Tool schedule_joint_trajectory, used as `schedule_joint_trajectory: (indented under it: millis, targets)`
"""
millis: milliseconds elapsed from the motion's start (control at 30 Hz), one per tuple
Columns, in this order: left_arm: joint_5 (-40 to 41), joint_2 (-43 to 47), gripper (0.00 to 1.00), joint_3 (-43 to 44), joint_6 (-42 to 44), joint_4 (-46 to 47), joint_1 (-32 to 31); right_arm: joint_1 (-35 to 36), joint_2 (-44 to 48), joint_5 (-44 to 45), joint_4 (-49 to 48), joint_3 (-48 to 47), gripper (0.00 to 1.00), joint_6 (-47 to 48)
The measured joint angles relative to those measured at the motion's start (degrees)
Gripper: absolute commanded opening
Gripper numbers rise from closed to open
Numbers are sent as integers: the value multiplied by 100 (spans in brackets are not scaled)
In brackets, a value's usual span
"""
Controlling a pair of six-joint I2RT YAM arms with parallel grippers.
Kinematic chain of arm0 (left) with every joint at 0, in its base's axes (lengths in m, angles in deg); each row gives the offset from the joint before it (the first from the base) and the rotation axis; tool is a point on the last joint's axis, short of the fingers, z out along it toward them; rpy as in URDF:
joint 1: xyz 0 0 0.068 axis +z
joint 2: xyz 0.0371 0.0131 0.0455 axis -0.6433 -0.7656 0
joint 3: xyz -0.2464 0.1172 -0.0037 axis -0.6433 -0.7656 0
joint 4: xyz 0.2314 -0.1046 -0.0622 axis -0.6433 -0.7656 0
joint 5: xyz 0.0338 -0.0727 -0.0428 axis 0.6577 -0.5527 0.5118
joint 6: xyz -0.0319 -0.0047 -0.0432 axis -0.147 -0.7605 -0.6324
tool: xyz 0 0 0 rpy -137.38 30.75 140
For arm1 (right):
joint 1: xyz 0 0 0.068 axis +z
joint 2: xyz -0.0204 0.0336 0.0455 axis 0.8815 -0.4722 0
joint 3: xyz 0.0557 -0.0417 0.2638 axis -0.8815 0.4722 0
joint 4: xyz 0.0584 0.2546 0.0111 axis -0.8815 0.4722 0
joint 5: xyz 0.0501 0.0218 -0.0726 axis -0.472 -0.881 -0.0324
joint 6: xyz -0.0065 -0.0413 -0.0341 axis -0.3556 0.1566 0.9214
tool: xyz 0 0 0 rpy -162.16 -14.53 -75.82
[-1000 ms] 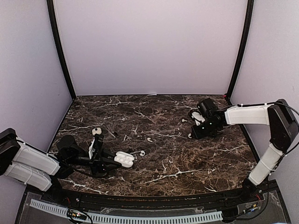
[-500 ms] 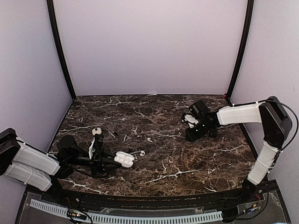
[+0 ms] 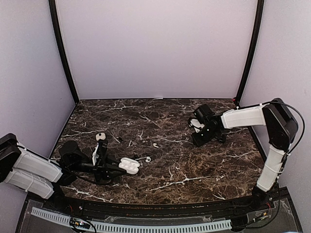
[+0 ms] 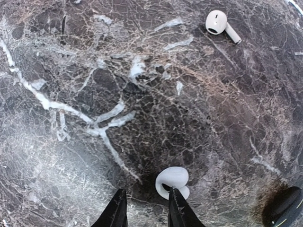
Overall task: Insert the wireless bluetooth earbuds into the charging case
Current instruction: Pick up the right earbud from the center of the board.
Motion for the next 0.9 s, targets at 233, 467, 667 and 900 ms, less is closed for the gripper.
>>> schedule_joint_trajectory:
  millis: [233, 467, 667, 900]
  targets:
    - [0, 0, 13, 0, 0, 2, 0, 0, -7, 181, -2, -22, 30, 2]
    - [0, -15, 13, 0, 0, 0, 0, 2, -70, 229, 7, -72, 30, 20]
    - [0, -20, 13, 0, 0, 0, 0, 2, -90, 269, 17, -96, 28, 26]
    - [0, -20, 13, 0, 0, 0, 0, 2, -177, 402, 63, -243, 27, 79]
